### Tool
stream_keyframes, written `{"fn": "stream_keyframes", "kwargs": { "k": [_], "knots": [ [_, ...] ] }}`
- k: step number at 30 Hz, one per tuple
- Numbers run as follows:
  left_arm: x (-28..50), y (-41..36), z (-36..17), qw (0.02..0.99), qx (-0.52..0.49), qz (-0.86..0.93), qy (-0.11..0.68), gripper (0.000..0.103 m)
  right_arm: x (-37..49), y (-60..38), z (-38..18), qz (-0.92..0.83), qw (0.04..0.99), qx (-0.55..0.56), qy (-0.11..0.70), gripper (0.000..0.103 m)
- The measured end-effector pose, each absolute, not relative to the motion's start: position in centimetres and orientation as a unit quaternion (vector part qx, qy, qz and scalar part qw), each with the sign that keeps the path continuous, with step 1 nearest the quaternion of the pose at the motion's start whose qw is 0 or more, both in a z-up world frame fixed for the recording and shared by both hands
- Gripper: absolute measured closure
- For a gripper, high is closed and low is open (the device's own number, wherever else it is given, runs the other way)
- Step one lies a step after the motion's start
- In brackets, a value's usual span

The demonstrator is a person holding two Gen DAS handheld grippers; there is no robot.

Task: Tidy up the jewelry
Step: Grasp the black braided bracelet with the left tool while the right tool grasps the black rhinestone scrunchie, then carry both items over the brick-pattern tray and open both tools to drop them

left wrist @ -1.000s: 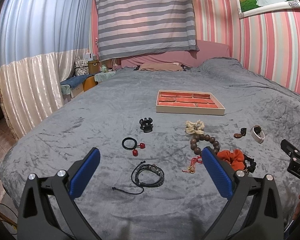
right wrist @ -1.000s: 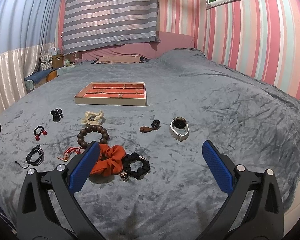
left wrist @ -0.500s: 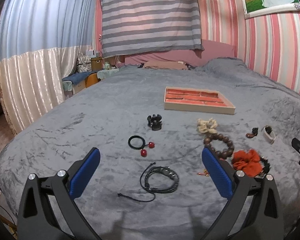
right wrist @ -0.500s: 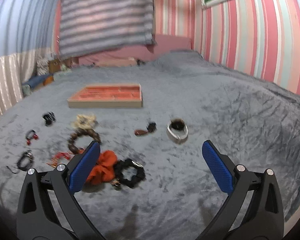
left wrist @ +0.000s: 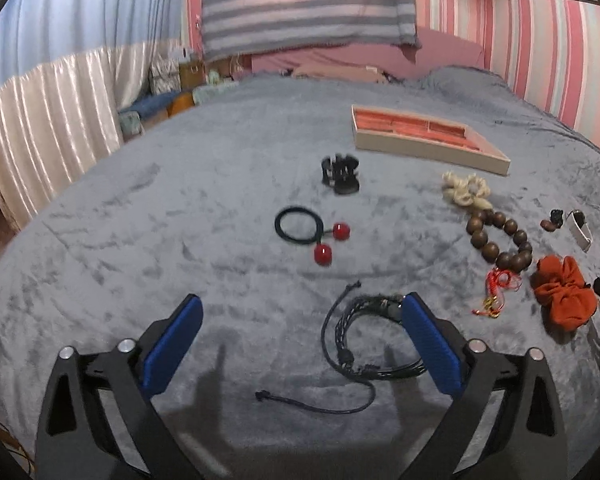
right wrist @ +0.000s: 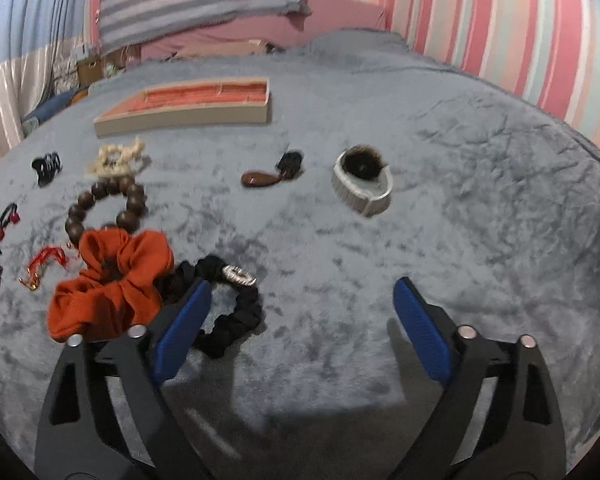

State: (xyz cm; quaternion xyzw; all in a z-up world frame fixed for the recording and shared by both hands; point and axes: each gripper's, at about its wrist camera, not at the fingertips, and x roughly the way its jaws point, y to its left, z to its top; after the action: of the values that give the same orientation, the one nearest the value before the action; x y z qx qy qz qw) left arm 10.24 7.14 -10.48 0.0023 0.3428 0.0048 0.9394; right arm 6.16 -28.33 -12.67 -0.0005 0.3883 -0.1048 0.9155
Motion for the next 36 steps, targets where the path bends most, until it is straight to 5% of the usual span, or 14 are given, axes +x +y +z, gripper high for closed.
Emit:
{"fn": "stream_keyframes", "kwargs": {
  "k": [8, 10, 14, 16, 24, 36],
  "knots": [
    [12.1, 6.3, -12.6, 0.918, 0.012, -0.027, 0.395, 0.029, 7.9, -28.2, -14.5, -0.087, 0.899, 0.011, 0.43, 0.038],
    [12.7, 6.0, -13.2, 0.911, 0.015, -0.033, 0.411, 0.042, 8.3, -28.2, -14.7, -0.081, 0.896, 0.016, 0.436, 0.046],
    [13.4, 6.3, -13.7, 0.903, 0.005, -0.04, 0.429, 0.047, 8.9, -27.9, -14.8, -0.074, 0.894, 0.016, 0.442, 0.069],
    [13.5, 6.1, -13.7, 0.901, 0.006, -0.048, 0.431, 0.058, 9.2, -27.9, -14.8, -0.068, 0.893, 0.017, 0.444, 0.083],
    [14.0, 6.1, -13.5, 0.901, -0.002, -0.059, 0.431, 0.096, 9.1, -28.3, -14.2, -0.053, 0.9, 0.022, 0.433, 0.093],
    [15.4, 3.9, -7.8, 0.928, 0.034, -0.092, 0.359, 0.097, 11.7, -29.1, -9.0, -0.033, 0.931, 0.021, 0.363, 0.093]
  ]
}}
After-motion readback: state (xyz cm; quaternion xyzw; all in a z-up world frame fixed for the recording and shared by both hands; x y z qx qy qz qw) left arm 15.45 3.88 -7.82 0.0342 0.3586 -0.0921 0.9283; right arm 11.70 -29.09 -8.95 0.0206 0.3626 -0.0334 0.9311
